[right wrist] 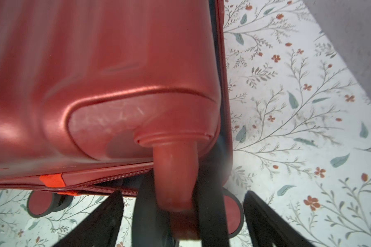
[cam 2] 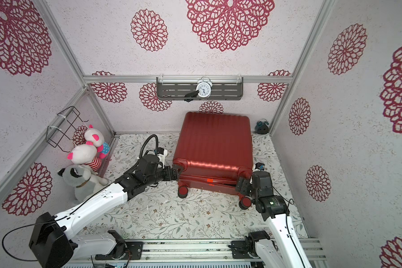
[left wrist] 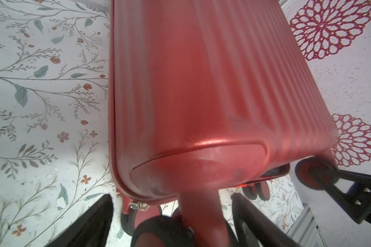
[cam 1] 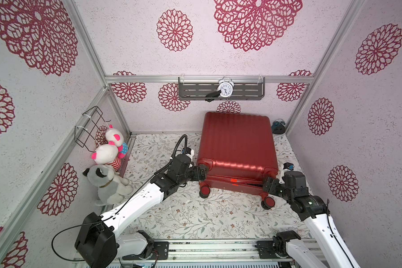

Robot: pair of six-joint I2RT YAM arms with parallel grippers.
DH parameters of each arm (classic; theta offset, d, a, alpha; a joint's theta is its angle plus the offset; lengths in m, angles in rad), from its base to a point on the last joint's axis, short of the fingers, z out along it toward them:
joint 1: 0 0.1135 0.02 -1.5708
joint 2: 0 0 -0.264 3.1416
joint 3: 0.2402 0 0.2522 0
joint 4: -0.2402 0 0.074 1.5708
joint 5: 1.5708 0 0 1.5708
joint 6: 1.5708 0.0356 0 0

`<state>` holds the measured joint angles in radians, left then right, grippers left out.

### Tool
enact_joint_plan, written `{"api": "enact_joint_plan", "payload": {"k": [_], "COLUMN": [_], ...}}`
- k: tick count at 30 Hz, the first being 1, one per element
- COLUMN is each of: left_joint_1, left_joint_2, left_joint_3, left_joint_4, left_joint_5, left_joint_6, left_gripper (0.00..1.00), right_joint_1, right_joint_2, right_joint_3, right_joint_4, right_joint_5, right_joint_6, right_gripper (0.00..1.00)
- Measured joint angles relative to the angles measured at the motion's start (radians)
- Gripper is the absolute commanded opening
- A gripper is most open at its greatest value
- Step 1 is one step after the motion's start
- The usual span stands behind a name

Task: Open the suitcase zippers
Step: Open the suitcase at the corner of the board.

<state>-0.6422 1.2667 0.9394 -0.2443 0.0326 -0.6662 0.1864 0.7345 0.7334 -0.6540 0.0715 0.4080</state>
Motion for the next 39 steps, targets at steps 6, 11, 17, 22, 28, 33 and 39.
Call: {"api": "enact_joint_plan", "payload": {"k": [6, 11, 17, 22, 28, 33, 39], "left_joint_1": [0.000, 0.003, 0.041, 0.112, 0.172, 0.178, 0.179], "left_joint_2": [-0.030, -0.058, -0.074, -0.073, -0.040, 0.013, 0.089], "left_joint_3": [-0.006, -0.007, 0.030, 0.086, 0.120, 0.092, 0.060], "left_joint_4": [0.000, -0.008, -0.026, -0.037, -0.055, -0.060, -0.037], "left_joint_5": [0.007, 0.004, 0.055, 0.111, 0.122, 0.123, 0.151], "left_joint_6": [0.001, 0.009, 0.019, 0.019, 0.026, 0.024, 0.008], "left_gripper": [0.93, 0.95, 0.94, 0.92, 0.79, 0.70, 0.67], "right_joint_1": [0.001, 0.011, 0.022, 0.023, 0.027, 0.027, 0.027], "right_joint_2": [0.045, 0.070, 0.033, 0.007, -0.071, -0.103, -0.116], "right_joint_3": [-0.006, -0.005, -0.005, -0.006, 0.003, 0.048, 0.116], "right_joint_4": [0.009, 0.021, 0.029, 0.027, 0.021, -0.002, -0.029], "right_joint_5": [0.033, 0.064, 0.057, 0.064, 0.067, 0.079, 0.094], "right_joint_6": [0.002, -0.011, -0.048, -0.049, -0.048, -0.049, -0.060], "right_gripper": [0.72, 0.53, 0.25, 0.17, 0.12, 0.10, 0.07]}}
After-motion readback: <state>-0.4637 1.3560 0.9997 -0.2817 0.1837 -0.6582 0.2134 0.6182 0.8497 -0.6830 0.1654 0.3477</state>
